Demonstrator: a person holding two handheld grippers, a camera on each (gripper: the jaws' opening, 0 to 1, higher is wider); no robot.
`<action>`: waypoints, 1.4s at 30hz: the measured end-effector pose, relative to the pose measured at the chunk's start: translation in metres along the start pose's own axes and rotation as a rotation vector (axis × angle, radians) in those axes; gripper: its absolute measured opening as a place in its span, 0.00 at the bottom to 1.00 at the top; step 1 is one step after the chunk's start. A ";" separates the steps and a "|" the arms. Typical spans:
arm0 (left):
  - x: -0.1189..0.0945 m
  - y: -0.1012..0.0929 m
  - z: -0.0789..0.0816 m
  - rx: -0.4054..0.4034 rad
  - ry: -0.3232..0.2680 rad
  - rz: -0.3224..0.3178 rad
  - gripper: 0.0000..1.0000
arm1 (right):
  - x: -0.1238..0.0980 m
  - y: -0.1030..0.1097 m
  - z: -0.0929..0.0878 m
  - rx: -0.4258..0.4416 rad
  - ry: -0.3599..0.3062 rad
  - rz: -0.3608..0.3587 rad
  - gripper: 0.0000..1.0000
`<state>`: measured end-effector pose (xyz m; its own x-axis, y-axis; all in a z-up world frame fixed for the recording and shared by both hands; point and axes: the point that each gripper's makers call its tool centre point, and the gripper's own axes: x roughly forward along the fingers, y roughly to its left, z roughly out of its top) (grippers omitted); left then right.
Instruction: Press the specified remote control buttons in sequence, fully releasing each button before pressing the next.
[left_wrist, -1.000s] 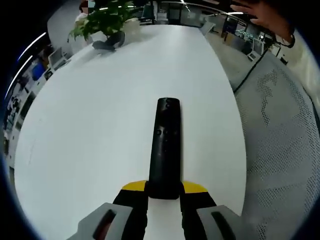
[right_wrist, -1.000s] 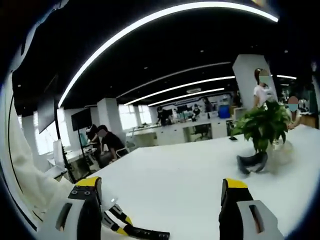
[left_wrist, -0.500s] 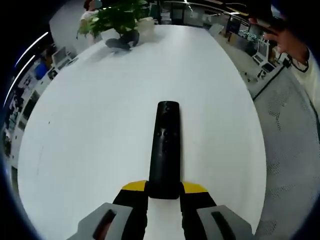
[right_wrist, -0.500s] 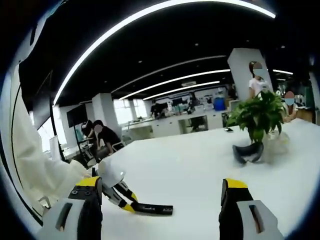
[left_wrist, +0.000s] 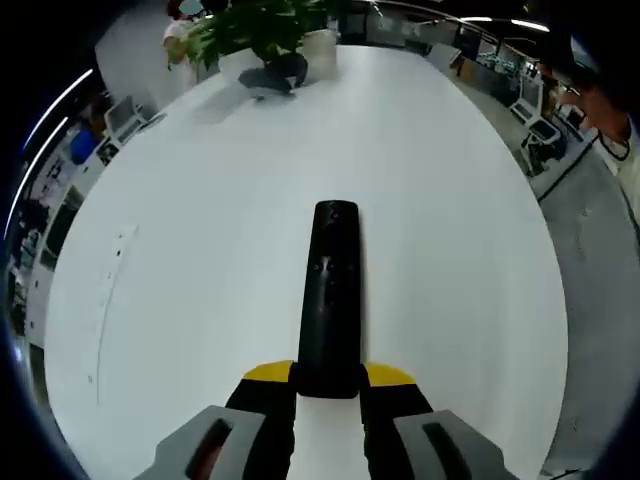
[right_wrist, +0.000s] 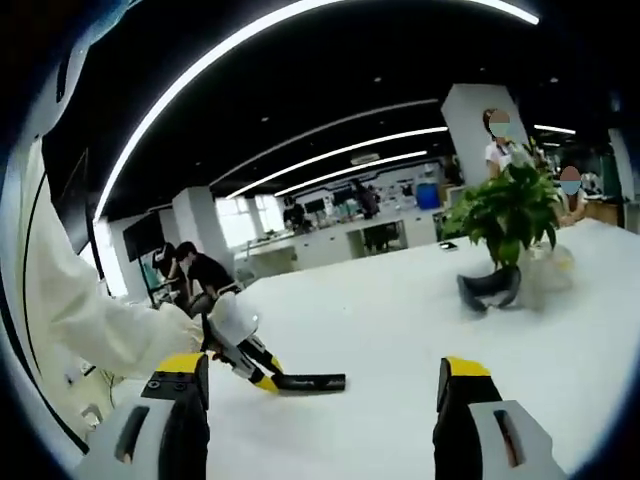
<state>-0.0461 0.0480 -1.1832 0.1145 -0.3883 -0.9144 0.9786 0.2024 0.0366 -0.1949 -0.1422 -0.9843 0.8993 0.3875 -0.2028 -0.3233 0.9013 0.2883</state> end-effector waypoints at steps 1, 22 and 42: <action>0.001 0.003 0.000 0.002 0.002 -0.001 0.24 | 0.000 0.000 0.000 -0.002 -0.001 -0.002 0.95; 0.016 0.025 0.001 0.023 0.074 -0.053 0.24 | 0.001 -0.001 -0.004 -0.008 0.011 -0.003 0.94; -0.036 0.027 -0.014 -0.268 -0.074 0.280 0.76 | -0.007 0.014 -0.015 -0.094 0.059 0.051 0.96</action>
<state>-0.0266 0.0798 -1.1552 0.3920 -0.3464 -0.8523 0.8296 0.5335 0.1647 -0.2107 -0.1292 -0.9929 0.8631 0.4414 -0.2453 -0.3968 0.8933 0.2112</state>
